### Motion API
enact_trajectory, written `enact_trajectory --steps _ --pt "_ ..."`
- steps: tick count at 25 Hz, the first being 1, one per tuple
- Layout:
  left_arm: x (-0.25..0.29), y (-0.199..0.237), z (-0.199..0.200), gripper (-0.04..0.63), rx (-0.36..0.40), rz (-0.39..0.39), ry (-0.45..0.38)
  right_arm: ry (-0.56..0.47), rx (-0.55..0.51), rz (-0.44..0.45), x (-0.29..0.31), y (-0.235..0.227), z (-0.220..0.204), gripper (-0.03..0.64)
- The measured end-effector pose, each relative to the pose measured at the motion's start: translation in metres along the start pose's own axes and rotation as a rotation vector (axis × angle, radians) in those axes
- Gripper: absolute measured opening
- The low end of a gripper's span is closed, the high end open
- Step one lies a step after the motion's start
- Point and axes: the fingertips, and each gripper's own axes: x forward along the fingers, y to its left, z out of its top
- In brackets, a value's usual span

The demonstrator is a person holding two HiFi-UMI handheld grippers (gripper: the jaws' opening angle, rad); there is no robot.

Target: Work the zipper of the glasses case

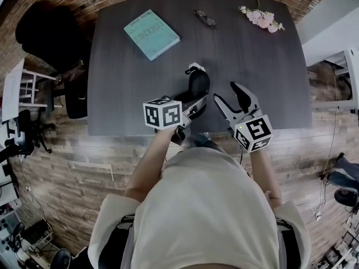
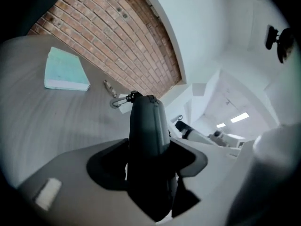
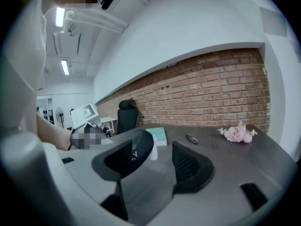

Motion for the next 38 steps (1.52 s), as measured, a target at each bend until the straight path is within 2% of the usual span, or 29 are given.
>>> enact_trajectory --steps 6,10,15,18,22,27,29,32,38 --pt "-0.072 -0.057 0.012 0.264 0.068 -0.2 -0.073 -0.023 -0.059 0.064 -0.011 0.04 0.018 0.252" --pt "-0.118 -0.088 0.002 0.265 0.13 -0.298 -0.074 -0.059 -0.096 0.123 -0.019 0.08 0.027 0.252" --pt "-0.168 -0.115 -0.021 0.265 0.128 -0.397 -0.08 -0.094 -0.176 0.173 -0.031 0.138 0.036 0.253" --pt "-0.197 -0.122 -0.041 0.265 0.121 -0.423 -0.081 -0.1 -0.234 0.164 -0.043 0.172 0.035 0.253" --pt "-0.229 -0.138 -0.077 0.265 0.129 -0.487 -0.039 -0.085 -0.353 0.148 -0.059 0.214 0.028 0.244" --pt "-0.255 -0.156 -0.115 0.265 0.137 -0.532 -0.01 -0.127 -0.44 0.118 -0.083 0.252 0.03 0.167" --pt "-0.265 -0.16 -0.126 0.265 0.136 -0.553 -0.008 -0.152 -0.475 0.112 -0.09 0.266 0.033 0.108" --pt "-0.28 -0.158 -0.137 0.265 0.134 -0.545 -0.022 -0.177 -0.526 0.093 -0.097 0.287 0.034 0.018" --pt "-0.304 -0.148 -0.142 0.262 0.182 -0.492 -0.081 -0.17 -0.549 0.034 -0.1 0.3 0.033 0.005"
